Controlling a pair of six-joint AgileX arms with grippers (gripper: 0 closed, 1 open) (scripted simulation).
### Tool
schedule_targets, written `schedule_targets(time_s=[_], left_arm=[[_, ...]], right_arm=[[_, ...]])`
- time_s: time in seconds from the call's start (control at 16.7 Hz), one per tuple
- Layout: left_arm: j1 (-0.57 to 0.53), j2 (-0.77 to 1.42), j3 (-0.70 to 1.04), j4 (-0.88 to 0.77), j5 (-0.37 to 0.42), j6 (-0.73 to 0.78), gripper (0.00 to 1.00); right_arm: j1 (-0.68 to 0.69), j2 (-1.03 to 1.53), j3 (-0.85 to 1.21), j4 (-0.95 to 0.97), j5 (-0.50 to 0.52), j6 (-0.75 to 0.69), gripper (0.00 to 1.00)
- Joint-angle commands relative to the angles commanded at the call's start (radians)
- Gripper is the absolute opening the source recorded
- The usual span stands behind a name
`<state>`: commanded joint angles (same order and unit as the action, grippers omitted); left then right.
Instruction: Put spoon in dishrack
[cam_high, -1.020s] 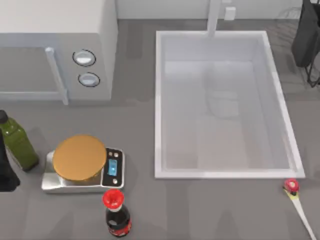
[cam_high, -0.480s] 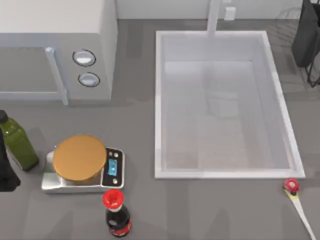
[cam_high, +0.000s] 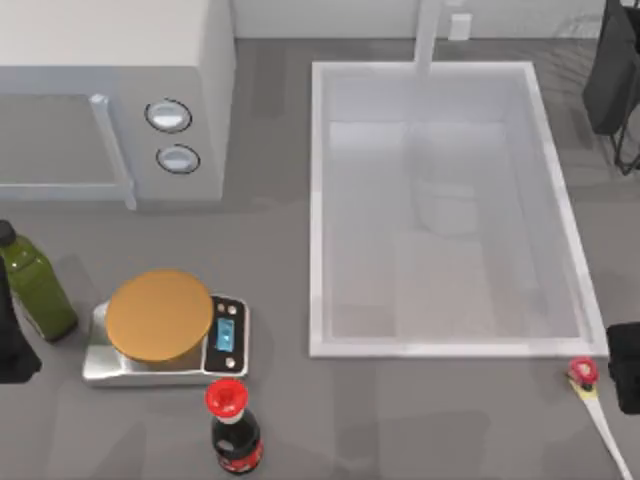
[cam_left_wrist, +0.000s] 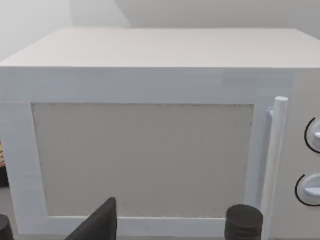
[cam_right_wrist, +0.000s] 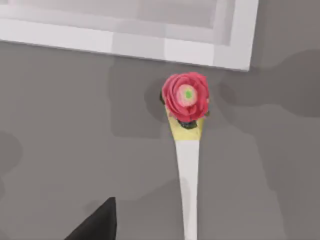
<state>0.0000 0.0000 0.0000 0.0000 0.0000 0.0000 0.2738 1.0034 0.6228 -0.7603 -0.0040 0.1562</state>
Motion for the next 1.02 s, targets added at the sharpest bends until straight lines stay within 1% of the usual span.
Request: schedule_targets(time_s=[0.24,0.48,0.84,1.02], left_arm=[[0.0,0.0,0.0,0.0,0.0,0.0,1.0],[0.0,0.0,0.0,0.0,0.0,0.0,1.0],[0.0,0.0,0.0,0.0,0.0,0.0,1.0],[0.0,0.0,0.0,0.0,0.0,0.0,1.0]], right_arm=[[0.069,0.249,0.162,-0.191,0.001,0.039,1.0],[0.105,0.379,0.251,-0.289,0.005,0.059,1.0],[0.103,0.385,0.251,-0.29,0.005,0.059,1.0],[0.106,0.42,0.21,-0.22,0.005,0.059,1.0]])
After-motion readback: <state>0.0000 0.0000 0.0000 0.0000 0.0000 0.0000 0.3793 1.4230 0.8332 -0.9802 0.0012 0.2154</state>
